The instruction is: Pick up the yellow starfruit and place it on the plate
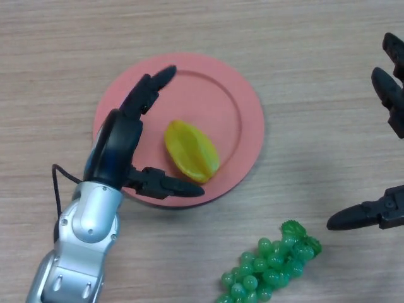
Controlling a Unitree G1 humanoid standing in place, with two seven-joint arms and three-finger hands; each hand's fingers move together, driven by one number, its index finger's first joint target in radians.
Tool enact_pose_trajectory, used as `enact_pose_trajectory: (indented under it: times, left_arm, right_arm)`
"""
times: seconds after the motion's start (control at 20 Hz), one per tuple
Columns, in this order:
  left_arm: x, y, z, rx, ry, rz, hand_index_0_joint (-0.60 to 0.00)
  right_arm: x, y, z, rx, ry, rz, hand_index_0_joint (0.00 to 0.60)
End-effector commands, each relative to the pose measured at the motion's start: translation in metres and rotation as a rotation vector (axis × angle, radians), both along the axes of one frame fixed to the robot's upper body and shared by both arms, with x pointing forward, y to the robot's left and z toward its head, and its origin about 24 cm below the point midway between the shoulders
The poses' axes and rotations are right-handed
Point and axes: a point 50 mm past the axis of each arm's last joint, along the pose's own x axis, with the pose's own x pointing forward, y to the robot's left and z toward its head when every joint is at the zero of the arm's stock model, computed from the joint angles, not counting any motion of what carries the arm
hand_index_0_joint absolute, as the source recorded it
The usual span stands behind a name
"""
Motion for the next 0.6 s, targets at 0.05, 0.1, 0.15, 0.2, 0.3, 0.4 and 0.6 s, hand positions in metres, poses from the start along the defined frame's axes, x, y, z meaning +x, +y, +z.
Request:
enact_pose_trajectory:
  times: [0.05, 0.1, 0.15, 0.2, 0.3, 0.4, 0.6]
  left_arm:
    - [-0.005, 0.014, 0.034, -0.037, -0.186, 0.028, 0.0]
    - [-0.006, 0.015, 0.036, -0.04, -0.196, 0.031, 0.0]
    - [-0.01, 0.017, 0.041, -0.038, -0.25, 0.039, 0.0]
    - [-0.012, 0.018, 0.041, -0.029, -0.262, 0.041, 0.0]
    - [-0.018, 0.022, 0.041, -0.043, -0.267, 0.033, 0.0]
    - [-0.025, 0.032, 0.047, -0.06, -0.356, 0.05, 0.0]
    - [-0.046, 0.049, 0.06, -0.155, -0.46, -0.02, 0.0]
  right_arm:
    - [-0.01, 0.0, 0.033, -0.028, -0.233, -0.006, 0.0]
    - [-0.011, 0.0, 0.032, -0.03, -0.229, -0.003, 0.0]
    - [-0.01, 0.003, 0.03, -0.031, -0.231, 0.0, 0.0]
    - [-0.01, 0.003, 0.029, -0.031, -0.231, 0.0, 0.0]
    - [-0.009, 0.004, 0.028, -0.038, -0.231, -0.006, 0.0]
    - [-0.006, 0.009, 0.027, -0.046, -0.227, -0.011, 0.0]
    - [0.0, 0.015, 0.026, -0.042, -0.215, -0.011, 0.0]
